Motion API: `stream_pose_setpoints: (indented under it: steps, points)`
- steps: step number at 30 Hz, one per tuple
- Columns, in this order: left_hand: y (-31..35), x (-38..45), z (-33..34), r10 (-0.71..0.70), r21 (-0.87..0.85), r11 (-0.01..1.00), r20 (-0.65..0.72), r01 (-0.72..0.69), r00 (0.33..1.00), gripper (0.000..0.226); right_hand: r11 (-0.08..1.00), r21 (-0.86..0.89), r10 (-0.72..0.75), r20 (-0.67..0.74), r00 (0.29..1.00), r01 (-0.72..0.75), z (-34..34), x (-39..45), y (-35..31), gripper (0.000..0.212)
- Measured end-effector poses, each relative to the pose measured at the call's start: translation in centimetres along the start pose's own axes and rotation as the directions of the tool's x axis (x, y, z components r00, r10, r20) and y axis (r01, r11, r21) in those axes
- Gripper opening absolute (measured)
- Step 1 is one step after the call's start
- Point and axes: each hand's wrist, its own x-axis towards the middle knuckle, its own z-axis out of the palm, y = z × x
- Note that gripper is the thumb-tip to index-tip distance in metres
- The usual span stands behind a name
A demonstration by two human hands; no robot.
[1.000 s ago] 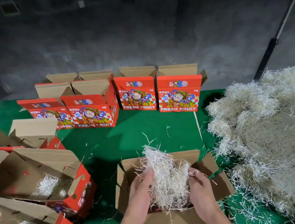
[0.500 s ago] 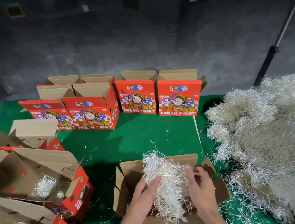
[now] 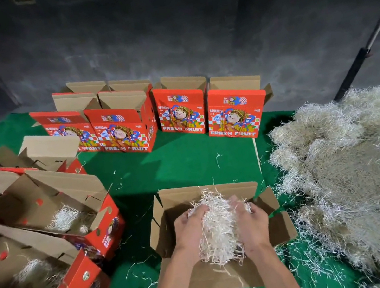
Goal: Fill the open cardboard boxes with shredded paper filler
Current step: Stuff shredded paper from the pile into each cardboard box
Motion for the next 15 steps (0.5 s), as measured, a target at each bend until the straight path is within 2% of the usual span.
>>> stream_pose_setpoints:
  steps: [2, 3, 5, 6, 8, 10, 11, 12, 14, 15]
  points:
    - [-0.4, 1.0, -0.3, -0.037, -0.066, 0.997, -0.065, 0.032, 0.997, 0.055, 0.996, 0.049, 0.077, -0.041, 0.996, -0.074, -0.6, 0.6, -0.3, 0.04]
    - [0.0, 0.6, -1.2, -0.005, -0.097, 0.995, -0.015, 0.004, 1.0, 0.05, 0.994, 0.065, 0.088, -0.073, 0.993, -0.084, -1.1, 1.0, -0.4, 0.036]
    - [0.8, 0.2, -1.6, -0.132, -0.267, 0.949, 0.143, 0.167, 0.981, 0.048, 0.994, 0.075, 0.088, -0.117, 0.989, -0.079, -1.8, 1.8, -0.8, 0.038]
    - [1.0, 0.2, -1.7, -0.141, -0.206, 0.964, 0.135, 0.167, 0.981, 0.046, 0.992, 0.092, 0.102, -0.118, 0.988, -0.092, -1.9, 2.0, -1.0, 0.042]
    - [1.4, -0.3, -1.5, -0.122, -0.205, 0.968, 0.126, 0.146, 0.984, 0.044, 0.985, 0.118, 0.136, -0.109, 0.985, -0.123, -1.5, 1.9, -1.2, 0.043]
    - [1.6, -0.2, -2.5, -0.104, -0.192, 0.974, 0.11, 0.124, 0.988, 0.061, 0.989, 0.081, 0.137, -0.129, 0.982, -0.128, -1.8, 1.6, -1.5, 0.035]
    - [1.8, 0.1, -3.5, -0.096, -0.236, 0.964, 0.114, 0.121, 0.989, 0.062, 0.994, 0.034, 0.108, -0.15, 0.983, -0.104, -2.7, 1.6, -1.6, 0.029]
    - [2.2, 0.7, -4.8, -0.058, -0.299, 0.95, 0.119, 0.092, 0.991, 0.053, 0.998, 0.004, 0.066, -0.177, 0.982, -0.066, -4.1, 1.8, -2.0, 0.024]
    - [3.1, 1.3, -7.9, -0.022, -0.367, 0.93, 0.002, 0.021, 1.0, 0.028, 1.0, 0.014, -0.018, -0.214, 0.977, 0.022, -7.5, 2.3, -3.0, 0.023]
    - [3.5, 1.5, -8.9, -0.024, -0.328, 0.945, -0.074, -0.001, 0.997, 0.025, 0.999, 0.032, -0.032, -0.2, 0.979, 0.039, -8.9, 2.6, -3.7, 0.027]
